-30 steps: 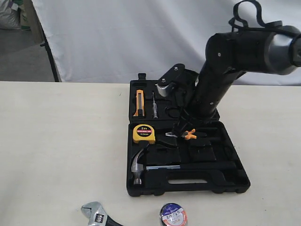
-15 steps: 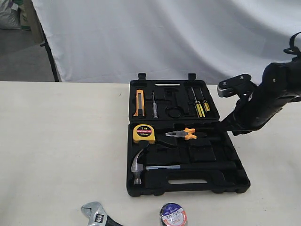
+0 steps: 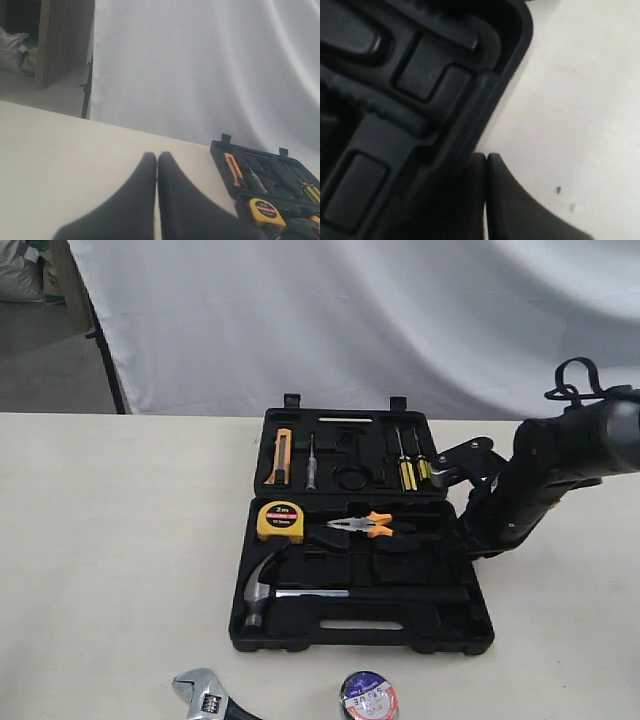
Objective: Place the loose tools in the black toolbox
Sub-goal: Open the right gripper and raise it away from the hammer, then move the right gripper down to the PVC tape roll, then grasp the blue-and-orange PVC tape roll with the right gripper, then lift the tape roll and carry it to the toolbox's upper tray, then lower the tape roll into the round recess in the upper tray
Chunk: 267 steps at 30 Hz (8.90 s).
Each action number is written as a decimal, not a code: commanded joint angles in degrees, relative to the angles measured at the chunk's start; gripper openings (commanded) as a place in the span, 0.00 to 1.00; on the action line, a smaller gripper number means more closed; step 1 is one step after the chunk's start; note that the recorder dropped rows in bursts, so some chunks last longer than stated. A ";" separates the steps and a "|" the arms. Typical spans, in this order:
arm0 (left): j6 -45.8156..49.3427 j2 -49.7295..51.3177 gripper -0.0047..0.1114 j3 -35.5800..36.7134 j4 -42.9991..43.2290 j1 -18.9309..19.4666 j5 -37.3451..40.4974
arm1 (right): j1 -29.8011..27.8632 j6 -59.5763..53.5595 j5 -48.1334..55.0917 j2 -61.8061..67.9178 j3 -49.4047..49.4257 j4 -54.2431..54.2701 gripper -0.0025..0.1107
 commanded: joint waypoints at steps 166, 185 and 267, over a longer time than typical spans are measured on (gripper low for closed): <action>-0.27 -0.18 0.05 -0.15 0.25 1.45 -0.41 | 11.67 71.98 -25.57 16.09 -22.58 -59.25 0.02; -0.27 -0.18 0.05 -0.15 0.25 1.45 -0.41 | 11.65 71.37 -23.52 16.09 -22.58 -59.35 0.51; -0.27 -0.18 0.05 -0.15 0.25 1.45 -0.41 | 13.38 69.12 -20.55 18.42 -24.61 -59.07 0.03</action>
